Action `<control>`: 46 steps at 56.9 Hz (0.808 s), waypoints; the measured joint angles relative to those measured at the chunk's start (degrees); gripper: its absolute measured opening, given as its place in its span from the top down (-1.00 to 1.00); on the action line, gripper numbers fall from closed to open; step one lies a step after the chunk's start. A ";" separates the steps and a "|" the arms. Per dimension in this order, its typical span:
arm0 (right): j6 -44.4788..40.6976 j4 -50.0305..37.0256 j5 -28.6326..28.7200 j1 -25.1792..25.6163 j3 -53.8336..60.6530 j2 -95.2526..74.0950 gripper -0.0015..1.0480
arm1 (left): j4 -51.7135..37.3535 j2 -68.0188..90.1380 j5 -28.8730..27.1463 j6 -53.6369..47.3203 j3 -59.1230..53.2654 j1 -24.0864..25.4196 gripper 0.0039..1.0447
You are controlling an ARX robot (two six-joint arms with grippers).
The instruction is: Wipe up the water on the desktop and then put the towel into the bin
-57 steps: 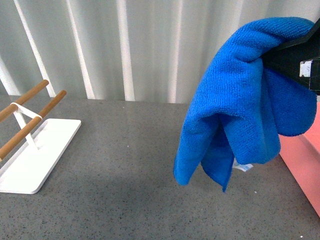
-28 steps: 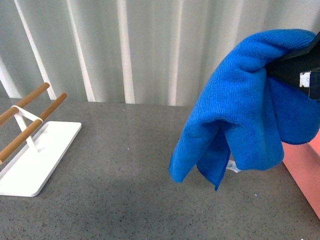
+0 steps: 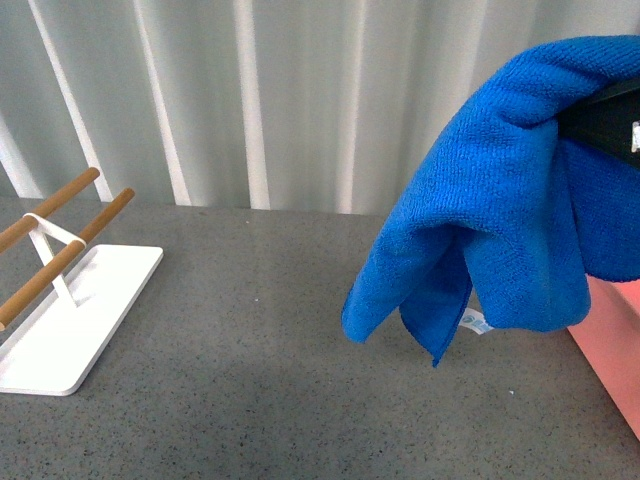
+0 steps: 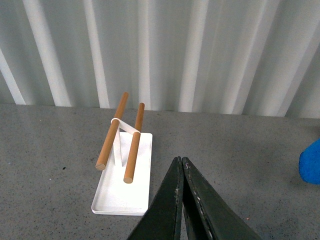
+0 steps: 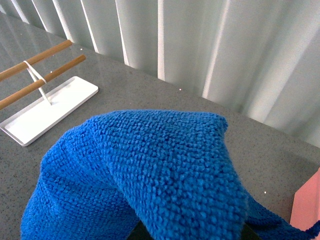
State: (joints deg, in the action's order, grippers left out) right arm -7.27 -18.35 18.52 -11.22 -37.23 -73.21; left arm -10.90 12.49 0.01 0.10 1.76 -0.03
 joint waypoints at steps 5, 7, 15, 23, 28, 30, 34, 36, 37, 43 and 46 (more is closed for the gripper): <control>-0.02 0.11 -0.02 -0.13 0.00 0.00 0.93 | -0.24 -1.25 -0.04 0.02 -0.33 0.00 0.93; -0.02 0.11 -0.13 -0.20 0.00 0.00 0.93 | 0.09 -1.88 0.02 0.02 -0.33 0.00 0.93; -0.02 0.11 -0.28 -0.44 0.00 0.00 0.93 | 9.73 -9.51 -0.02 0.02 -0.33 0.00 0.93; -0.02 0.11 -0.46 -0.55 0.00 0.00 0.93 | 10.69 -12.24 -0.04 0.02 -0.33 0.00 0.93; 0.00 0.22 -1.09 -0.85 0.00 -0.15 0.93 | 10.82 -12.26 -0.02 0.02 -0.33 0.00 0.93; 0.11 0.55 -1.38 -1.07 0.00 -0.15 0.93 | 10.84 -12.26 -0.02 0.02 -0.33 0.00 0.93; 1.03 2.47 -3.87 -2.10 -0.61 -1.07 0.93 | 10.86 -12.26 -0.02 0.04 -0.33 0.00 0.89; 1.75 4.26 -6.36 -2.91 -1.99 -2.73 0.93 | 10.86 -12.26 -0.02 0.04 -0.33 0.00 0.72; 2.01 5.18 -7.56 -3.26 -2.75 -3.61 0.93 | 10.86 -12.26 -0.02 0.04 -0.33 0.00 0.65; 3.67 11.28 -14.03 -4.79 -7.96 -9.42 0.93 | 10.86 -12.26 -0.02 0.04 -0.33 0.00 0.31; 5.11 14.60 -15.98 -5.18 -10.97 -12.87 0.93 | 10.86 -12.26 -0.02 0.04 -0.33 0.00 0.14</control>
State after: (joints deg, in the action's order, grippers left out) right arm -2.15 -3.75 2.55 -16.40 -48.21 -86.08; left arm -0.03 0.23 -0.01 0.14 1.43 -0.03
